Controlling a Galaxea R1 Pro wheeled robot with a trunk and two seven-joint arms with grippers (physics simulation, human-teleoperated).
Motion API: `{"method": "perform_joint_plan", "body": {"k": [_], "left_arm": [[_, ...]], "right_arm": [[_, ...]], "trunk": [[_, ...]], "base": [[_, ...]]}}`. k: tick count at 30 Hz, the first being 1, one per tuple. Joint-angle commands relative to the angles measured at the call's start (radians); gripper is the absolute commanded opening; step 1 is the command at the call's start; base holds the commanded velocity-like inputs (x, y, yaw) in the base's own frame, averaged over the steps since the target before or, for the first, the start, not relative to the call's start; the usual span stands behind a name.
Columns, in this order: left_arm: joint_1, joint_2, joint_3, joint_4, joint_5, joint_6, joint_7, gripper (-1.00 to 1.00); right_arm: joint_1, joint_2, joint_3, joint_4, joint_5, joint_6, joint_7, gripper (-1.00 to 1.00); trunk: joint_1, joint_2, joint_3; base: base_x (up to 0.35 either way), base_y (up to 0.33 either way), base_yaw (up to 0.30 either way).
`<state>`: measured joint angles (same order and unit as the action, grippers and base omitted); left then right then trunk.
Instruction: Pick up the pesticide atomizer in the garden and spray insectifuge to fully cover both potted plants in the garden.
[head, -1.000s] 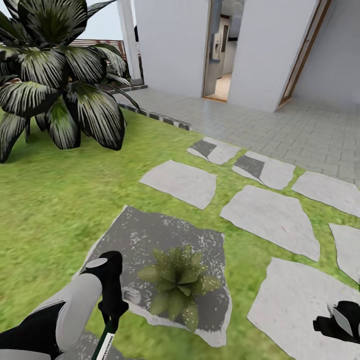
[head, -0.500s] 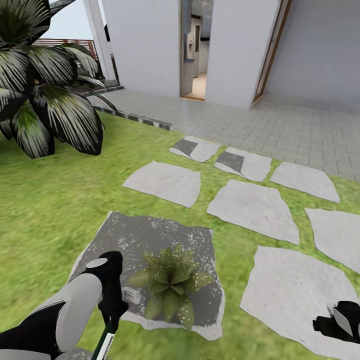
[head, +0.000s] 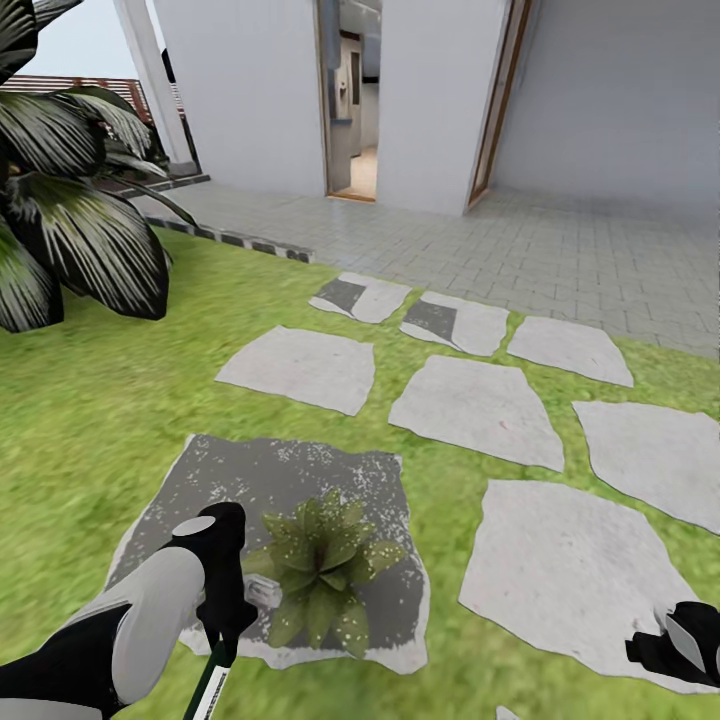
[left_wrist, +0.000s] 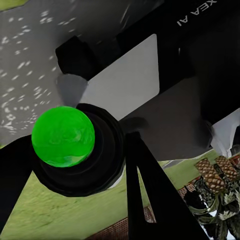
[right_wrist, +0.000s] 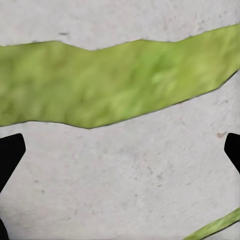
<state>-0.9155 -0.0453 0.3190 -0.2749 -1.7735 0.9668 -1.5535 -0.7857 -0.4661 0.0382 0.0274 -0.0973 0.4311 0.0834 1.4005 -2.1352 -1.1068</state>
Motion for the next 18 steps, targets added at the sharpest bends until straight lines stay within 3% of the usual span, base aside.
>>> {"method": "perform_joint_plan", "body": {"k": [1,18], "left_arm": [[0.000,-0.001,0.006,-0.001,-0.010,0.010,-0.008,-1.00],[0.000,-0.006,0.005,-0.010,-0.010,0.012,-0.009,-1.00]], "right_arm": [[-0.001,0.000,0.005,0.002,-0.010,0.001,0.002,1.00],[-0.001,0.000,0.005,0.002,-0.009,0.001,0.001,1.00]], "trunk": [[0.000,0.000,-0.001],[0.000,0.000,-0.013]], "base": [[0.000,0.000,-0.017],[0.000,0.000,-0.001]]}}
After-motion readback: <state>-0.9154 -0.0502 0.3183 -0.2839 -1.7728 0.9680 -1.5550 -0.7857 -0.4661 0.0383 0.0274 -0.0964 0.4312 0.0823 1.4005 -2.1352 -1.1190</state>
